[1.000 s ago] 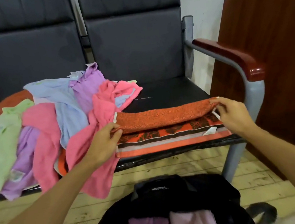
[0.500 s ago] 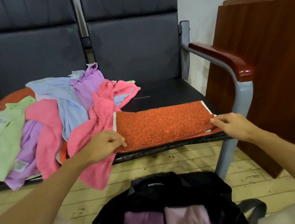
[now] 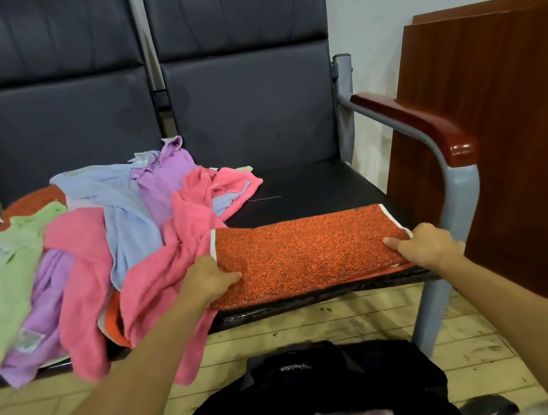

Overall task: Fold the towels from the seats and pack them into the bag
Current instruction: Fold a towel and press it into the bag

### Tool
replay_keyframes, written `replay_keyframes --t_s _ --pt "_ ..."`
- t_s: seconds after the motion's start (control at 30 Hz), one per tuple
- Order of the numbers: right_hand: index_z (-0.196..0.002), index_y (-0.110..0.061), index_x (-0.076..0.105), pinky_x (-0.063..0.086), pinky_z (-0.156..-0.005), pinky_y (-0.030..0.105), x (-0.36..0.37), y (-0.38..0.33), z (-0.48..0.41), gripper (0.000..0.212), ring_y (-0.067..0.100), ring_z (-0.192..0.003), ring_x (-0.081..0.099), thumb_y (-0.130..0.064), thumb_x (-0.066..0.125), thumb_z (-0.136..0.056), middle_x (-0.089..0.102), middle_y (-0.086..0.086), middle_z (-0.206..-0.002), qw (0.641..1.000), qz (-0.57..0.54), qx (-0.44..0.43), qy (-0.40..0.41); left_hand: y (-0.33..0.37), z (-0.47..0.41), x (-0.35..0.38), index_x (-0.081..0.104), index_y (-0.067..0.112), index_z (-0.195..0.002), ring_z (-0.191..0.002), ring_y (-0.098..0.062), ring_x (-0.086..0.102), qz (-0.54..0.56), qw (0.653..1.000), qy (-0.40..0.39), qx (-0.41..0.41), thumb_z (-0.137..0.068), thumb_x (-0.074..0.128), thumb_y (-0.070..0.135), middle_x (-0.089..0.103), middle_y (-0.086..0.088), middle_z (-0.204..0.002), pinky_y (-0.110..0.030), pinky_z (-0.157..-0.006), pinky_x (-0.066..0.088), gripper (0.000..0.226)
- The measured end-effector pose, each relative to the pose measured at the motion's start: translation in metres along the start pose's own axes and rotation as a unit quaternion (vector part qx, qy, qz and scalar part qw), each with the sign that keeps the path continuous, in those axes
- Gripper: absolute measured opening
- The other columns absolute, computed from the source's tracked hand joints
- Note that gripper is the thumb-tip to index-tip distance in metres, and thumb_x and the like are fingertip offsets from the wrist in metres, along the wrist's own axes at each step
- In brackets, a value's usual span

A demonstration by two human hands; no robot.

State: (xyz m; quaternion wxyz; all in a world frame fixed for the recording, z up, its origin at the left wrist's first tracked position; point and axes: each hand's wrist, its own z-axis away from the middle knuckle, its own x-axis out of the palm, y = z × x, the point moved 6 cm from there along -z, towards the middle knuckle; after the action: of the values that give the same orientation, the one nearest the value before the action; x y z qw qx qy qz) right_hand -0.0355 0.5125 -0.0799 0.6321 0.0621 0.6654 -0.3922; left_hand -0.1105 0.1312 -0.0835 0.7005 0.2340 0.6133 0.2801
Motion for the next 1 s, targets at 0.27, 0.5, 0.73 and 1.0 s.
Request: replay_keyframes --t_s 0.27,0.5,0.73,1.0 --pt "-0.112 0.004 0.059 0.058 -0.067 0.036 -0.008 -0.015 0.012 0.021 0.025 -0.079 0.062 -0.006 0.058 -0.093 0.064 0.014 -0.09 0.864 -0.499 0.039 -0.061 0.019 0.009 -0.009 0.063 0.002 -0.094 -0.056 -0.019 0.066 0.377 0.925 -0.005 -0.04 -0.086 0.062 -0.003 0.069 -0.012 -0.072 -0.031 -0.055 0.058 0.01" --pt "-0.092 0.002 0.053 0.057 -0.06 0.038 0.006 0.001 0.022 0.003 0.025 -0.064 0.061 0.003 0.056 -0.091 0.061 0.017 -0.081 0.866 -0.475 0.109 -0.11 0.021 0.026 0.001 0.057 0.012 -0.092 -0.051 -0.017 0.062 0.503 0.85 -0.091 -0.124 -0.093 0.056 0.012 0.065 -0.006 -0.065 -0.028 -0.051 0.054 0.002" --pt "-0.096 0.002 0.053 0.054 -0.041 0.029 0.015 -0.005 0.025 0.012 0.024 -0.075 0.06 -0.003 0.044 -0.1 0.062 0.015 -0.088 0.792 -0.57 0.114 -0.185 0.065 0.034 -0.005 0.059 0.011 -0.088 -0.052 -0.015 0.064 0.594 0.791 -0.126 -0.072 -0.095 0.049 0.015 0.067 -0.006 -0.063 -0.024 -0.051 0.055 0.013" --pt "-0.094 -0.001 0.057 0.056 -0.053 0.027 0.023 -0.003 0.018 0.026 0.019 -0.064 0.062 -0.009 0.033 -0.102 0.062 0.011 -0.078 0.732 -0.626 0.103 -0.248 0.167 0.038 0.046 0.058 0.012 -0.105 -0.062 -0.016 0.056 0.443 0.885 -0.141 -0.034 -0.088 0.056 0.012 0.06 -0.006 -0.08 -0.024 -0.054 0.047 0.017"
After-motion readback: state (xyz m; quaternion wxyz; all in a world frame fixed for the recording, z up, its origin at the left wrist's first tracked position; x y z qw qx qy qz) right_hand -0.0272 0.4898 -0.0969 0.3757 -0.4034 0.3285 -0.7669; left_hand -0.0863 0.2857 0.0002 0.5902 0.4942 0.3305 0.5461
